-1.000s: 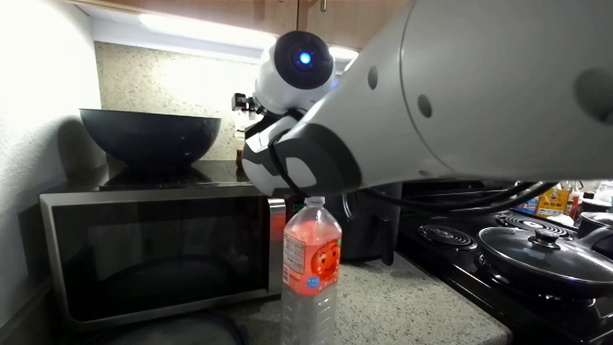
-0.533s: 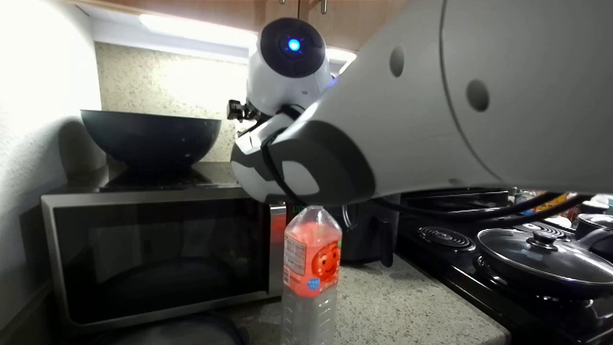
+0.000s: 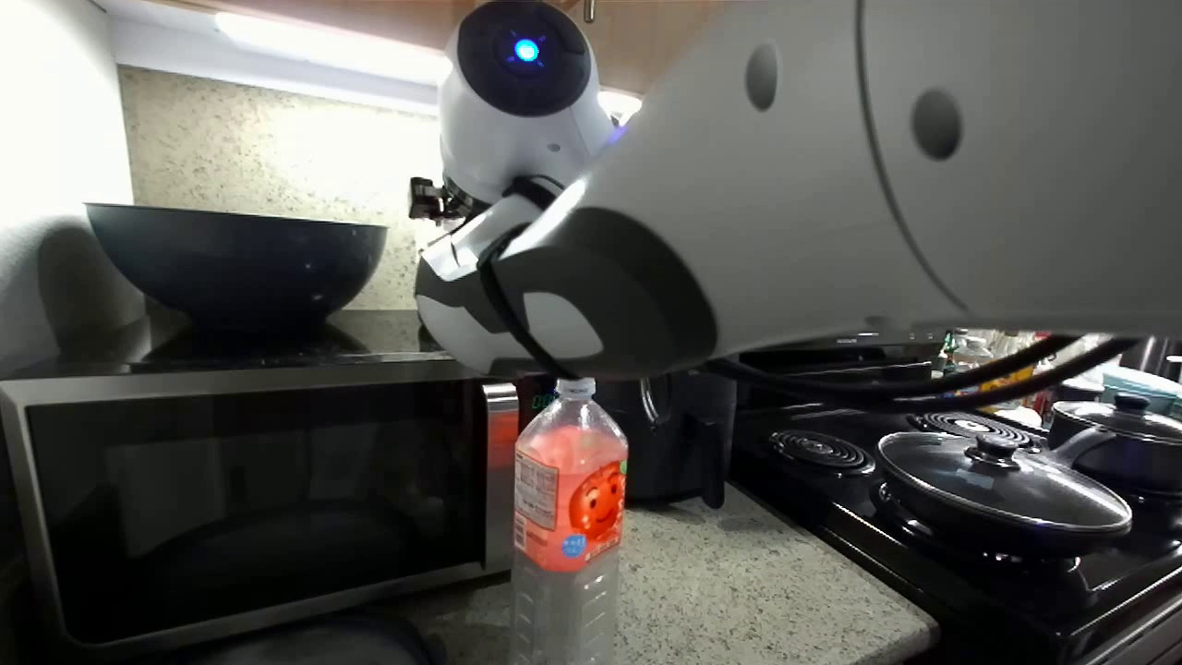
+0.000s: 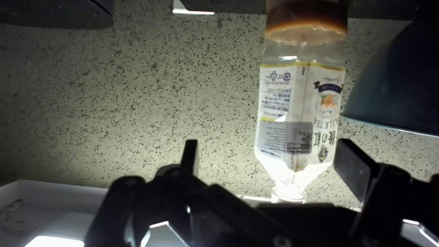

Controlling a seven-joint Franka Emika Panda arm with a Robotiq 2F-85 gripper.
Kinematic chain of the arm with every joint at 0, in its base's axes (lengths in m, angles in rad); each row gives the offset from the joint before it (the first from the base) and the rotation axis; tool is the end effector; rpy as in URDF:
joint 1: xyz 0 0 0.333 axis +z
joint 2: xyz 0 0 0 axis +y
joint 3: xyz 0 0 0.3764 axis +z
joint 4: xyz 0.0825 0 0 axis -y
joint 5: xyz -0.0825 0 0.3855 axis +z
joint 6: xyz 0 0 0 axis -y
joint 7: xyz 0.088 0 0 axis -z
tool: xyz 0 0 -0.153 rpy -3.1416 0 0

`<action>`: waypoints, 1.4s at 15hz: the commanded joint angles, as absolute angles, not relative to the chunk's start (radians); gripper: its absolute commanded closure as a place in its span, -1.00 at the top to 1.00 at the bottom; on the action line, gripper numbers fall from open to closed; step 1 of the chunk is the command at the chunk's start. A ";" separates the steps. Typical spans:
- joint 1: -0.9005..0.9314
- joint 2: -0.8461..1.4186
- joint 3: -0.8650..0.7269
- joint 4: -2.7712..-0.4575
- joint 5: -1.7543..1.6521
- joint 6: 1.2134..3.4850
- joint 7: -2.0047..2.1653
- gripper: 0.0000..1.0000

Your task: Put the right bottle on the top of the microwave

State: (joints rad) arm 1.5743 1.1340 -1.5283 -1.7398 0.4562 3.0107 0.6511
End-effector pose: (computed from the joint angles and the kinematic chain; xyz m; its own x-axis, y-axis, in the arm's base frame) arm 0.6467 0.3865 0.5147 0.2142 0.0052 0.9768 -0.2049 -0.9775 0.0501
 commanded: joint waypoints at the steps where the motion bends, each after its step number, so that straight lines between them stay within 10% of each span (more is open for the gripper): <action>1: 1.581 1.182 -1.582 -1.759 0.418 3.015 0.705 1.00; 8: 1.579 1.370 -1.809 -1.824 0.391 2.977 0.741 1.00; 21: 1.532 1.233 -1.733 -1.728 0.388 2.993 0.685 1.00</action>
